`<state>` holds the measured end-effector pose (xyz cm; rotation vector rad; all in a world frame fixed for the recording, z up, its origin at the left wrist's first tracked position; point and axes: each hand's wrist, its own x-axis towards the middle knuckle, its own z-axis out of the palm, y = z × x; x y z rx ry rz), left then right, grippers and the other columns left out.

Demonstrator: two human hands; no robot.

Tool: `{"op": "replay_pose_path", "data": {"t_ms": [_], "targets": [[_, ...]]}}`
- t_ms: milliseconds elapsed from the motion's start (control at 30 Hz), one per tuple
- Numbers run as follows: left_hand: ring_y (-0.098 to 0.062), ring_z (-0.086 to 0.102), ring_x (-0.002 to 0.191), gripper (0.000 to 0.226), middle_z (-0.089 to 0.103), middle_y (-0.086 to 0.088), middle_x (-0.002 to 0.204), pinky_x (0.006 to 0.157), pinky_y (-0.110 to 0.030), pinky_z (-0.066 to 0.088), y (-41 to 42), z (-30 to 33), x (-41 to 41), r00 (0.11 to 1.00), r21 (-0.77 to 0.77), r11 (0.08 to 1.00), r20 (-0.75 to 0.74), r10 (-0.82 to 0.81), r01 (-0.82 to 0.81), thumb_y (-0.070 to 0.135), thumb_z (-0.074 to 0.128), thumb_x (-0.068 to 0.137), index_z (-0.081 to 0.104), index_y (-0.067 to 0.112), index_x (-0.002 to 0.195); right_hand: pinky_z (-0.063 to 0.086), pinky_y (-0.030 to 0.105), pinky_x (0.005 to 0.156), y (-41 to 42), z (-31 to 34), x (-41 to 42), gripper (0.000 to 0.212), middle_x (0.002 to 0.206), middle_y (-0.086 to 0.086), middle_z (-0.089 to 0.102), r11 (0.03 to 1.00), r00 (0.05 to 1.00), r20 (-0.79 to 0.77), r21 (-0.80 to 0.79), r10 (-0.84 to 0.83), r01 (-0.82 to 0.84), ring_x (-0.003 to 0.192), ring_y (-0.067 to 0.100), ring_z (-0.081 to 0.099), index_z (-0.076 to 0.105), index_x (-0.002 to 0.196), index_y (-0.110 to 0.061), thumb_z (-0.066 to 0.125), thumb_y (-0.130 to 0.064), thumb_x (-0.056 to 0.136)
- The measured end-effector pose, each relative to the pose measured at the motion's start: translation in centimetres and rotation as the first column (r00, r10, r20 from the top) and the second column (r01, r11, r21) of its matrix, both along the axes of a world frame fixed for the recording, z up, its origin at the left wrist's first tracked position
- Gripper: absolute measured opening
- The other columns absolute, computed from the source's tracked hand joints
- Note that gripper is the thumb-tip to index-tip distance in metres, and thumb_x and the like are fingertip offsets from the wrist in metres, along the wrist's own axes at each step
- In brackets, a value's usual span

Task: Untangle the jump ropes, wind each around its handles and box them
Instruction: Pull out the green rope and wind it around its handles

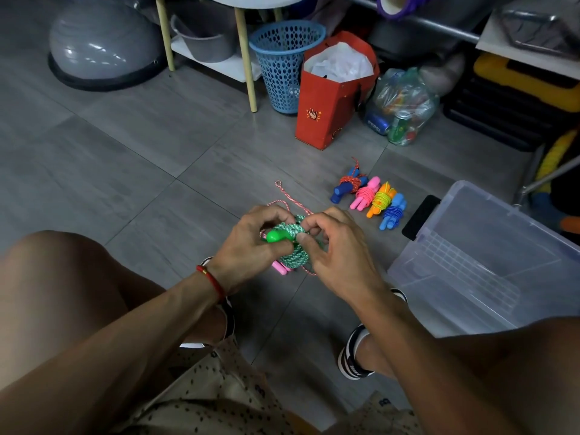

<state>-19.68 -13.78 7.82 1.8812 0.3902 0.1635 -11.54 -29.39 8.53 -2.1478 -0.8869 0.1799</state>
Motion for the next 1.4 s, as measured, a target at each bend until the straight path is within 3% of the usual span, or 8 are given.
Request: {"op": "replay_pose_path", "data": {"t_ms": [267, 333, 467, 600, 733, 933, 1100, 1400], "targets": [[-0.007, 0.061, 0.085, 0.036, 0.065, -0.006, 0.094, 0.073, -0.018, 0.048, -0.2, 0.5, -0.3, 0.994, -0.027, 0.996, 0.074, -0.079, 0.081, -0.008, 0.069, 0.073, 0.064, 0.010, 0.103, 0.049, 0.013, 0.075, -0.3, -0.3, 0.6, 0.008, 0.108, 0.002, 0.046, 0.996, 0.913, -0.407, 0.086, 0.015, 0.022, 0.091, -0.010, 0.050, 0.069, 0.092, -0.016, 0.068, -0.008, 0.092], [-0.005, 0.061, 0.087, 0.039, 0.065, 0.000, 0.096, 0.075, -0.017, 0.048, 0.0, 0.5, -0.3, 0.995, -0.059, 0.995, 0.067, -0.079, 0.083, -0.015, 0.069, 0.074, 0.062, 0.008, 0.105, 0.057, 0.024, 0.072, -0.2, -0.4, 0.5, 0.010, 0.114, 0.004, 0.046, 0.990, 0.858, -0.514, 0.120, 0.001, 0.071, 0.097, -0.003, 0.055, 0.070, 0.089, -0.017, 0.069, -0.008, 0.092], [-0.003, 0.061, 0.086, 0.030, 0.065, -0.005, 0.100, 0.074, -0.016, 0.048, 0.5, 0.4, -0.3, 0.989, -0.038, 0.989, 0.044, -0.139, 0.141, -0.003, 0.072, 0.082, 0.063, 0.008, 0.109, 0.052, 0.015, 0.056, -0.3, -0.1, 0.6, 0.006, 0.121, 0.013, 0.048, 0.958, 0.715, -0.697, 0.240, 0.057, 0.158, 0.087, 0.002, 0.063, 0.068, 0.094, -0.004, 0.065, 0.000, 0.093], [-0.005, 0.063, 0.071, 0.024, 0.064, 0.003, 0.087, 0.061, -0.023, 0.054, 0.1, 0.4, -0.3, 0.986, -0.171, 0.973, -0.030, -0.162, 0.155, -0.004, 0.069, 0.089, 0.062, 0.002, 0.111, 0.057, 0.031, 0.067, -0.8, -0.6, 1.5, 0.010, 0.119, 0.021, 0.054, 0.948, 0.639, -0.751, 0.301, 0.167, 0.105, 0.088, 0.015, 0.065, 0.071, 0.092, -0.011, 0.070, -0.016, 0.084], [-0.003, 0.061, 0.065, 0.024, 0.064, 0.011, 0.072, 0.057, -0.019, 0.050, -0.2, 0.1, -0.1, 0.983, -0.269, 0.956, -0.105, -0.151, 0.118, -0.009, 0.066, 0.088, 0.064, 0.004, 0.108, 0.051, 0.047, 0.095, -0.9, -1.1, 1.7, 0.006, 0.114, 0.007, 0.060, 0.973, 0.780, -0.619, 0.221, 0.092, 0.060, 0.107, 0.028, 0.061, 0.073, 0.085, -0.026, 0.072, -0.025, 0.080], [-0.018, 0.064, 0.086, 0.032, 0.065, -0.006, 0.090, 0.077, -0.041, 0.056, -0.7, -0.5, -0.1, 0.978, -0.415, 0.910, -0.196, -0.069, -0.018, 0.005, 0.070, 0.067, 0.067, 0.011, 0.098, 0.041, 0.017, 0.084, -1.0, -1.4, 1.1, 0.021, 0.103, -0.008, 0.055, 0.993, 0.985, -0.170, 0.117, 0.035, -0.015, 0.097, 0.006, 0.052, 0.066, 0.098, -0.025, 0.076, -0.013, 0.083], [-0.028, 0.066, 0.092, 0.036, 0.067, -0.013, 0.092, 0.086, -0.055, 0.055, -0.7, -0.6, 0.1, 0.965, -0.459, 0.879, -0.261, 0.002, -0.125, 0.003, 0.069, 0.060, 0.066, 0.004, 0.096, 0.048, 0.033, 0.079, -0.7, -2.3, 0.3, 0.028, 0.097, 0.000, 0.063, 0.989, 0.903, 0.409, 0.010, 0.130, -0.147, 0.092, 0.020, 0.055, 0.074, 0.113, -0.018, 0.075, -0.009, 0.086], [-0.016, 0.061, 0.079, 0.025, 0.063, -0.006, 0.079, 0.065, -0.026, 0.050, -0.9, -0.9, 0.1, 0.953, -0.344, 0.925, -0.299, 0.055, -0.161, -0.008, 0.065, 0.067, 0.067, 0.004, 0.088, 0.048, 0.027, 0.079, 0.0, -2.9, -0.1, 0.018, 0.092, 0.004, 0.064, 0.985, 0.906, 0.393, -0.011, 0.161, -0.170, 0.091, 0.019, 0.054, 0.074, 0.101, -0.006, 0.079, -0.008, 0.084]]}}
